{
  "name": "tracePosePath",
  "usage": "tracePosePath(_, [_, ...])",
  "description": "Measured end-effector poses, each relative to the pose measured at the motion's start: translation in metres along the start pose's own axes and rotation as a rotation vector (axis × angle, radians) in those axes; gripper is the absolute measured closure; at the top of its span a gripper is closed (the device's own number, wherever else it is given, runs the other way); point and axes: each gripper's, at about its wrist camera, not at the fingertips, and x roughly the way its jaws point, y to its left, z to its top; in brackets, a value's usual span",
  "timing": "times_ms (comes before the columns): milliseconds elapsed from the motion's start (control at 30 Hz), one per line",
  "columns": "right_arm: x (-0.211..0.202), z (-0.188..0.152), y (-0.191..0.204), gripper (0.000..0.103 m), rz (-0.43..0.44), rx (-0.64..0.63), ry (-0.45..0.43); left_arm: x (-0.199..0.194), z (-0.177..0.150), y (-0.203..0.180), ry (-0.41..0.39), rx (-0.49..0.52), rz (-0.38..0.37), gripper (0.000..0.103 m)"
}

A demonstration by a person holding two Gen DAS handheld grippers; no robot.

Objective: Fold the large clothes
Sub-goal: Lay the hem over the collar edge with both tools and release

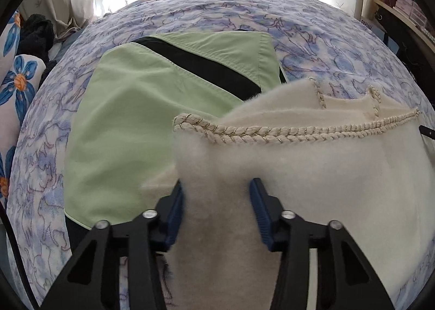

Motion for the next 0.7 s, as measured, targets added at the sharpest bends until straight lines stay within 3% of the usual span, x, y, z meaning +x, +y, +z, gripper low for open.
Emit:
tracePosePath(33, [0.003,0.002,-0.002,0.064,0.011,0.018,0.007,0.001,0.001,-0.004,0.004,0.016,0.034,0.092])
tracePosePath(67, [0.005,0.002,-0.001,0.082,0.009,0.027,0.009,0.002,0.001,-0.008,0.01,0.032,0.071,0.094])
tracePosePath(133, [0.0,0.001,0.005,0.091,-0.009,-0.003,-0.025,0.001,0.001,-0.014,0.002,0.048,0.105,0.094])
tracePosePath(233, [-0.018,-0.006,0.016,0.095,-0.047,-0.041,-0.103,-0.009,0.001,-0.017,-0.032,0.043,0.136,0.095])
tracePosePath(433, [-0.074,-0.003,0.019,0.096,-0.038,-0.023,-0.301,-0.034,0.015,-0.012,-0.082,-0.01,0.156,0.096])
tracePosePath(700, [-0.067,0.025,0.035,0.096,-0.129,-0.017,-0.367,-0.029,0.037,-0.005,-0.134,-0.085,0.202,0.096])
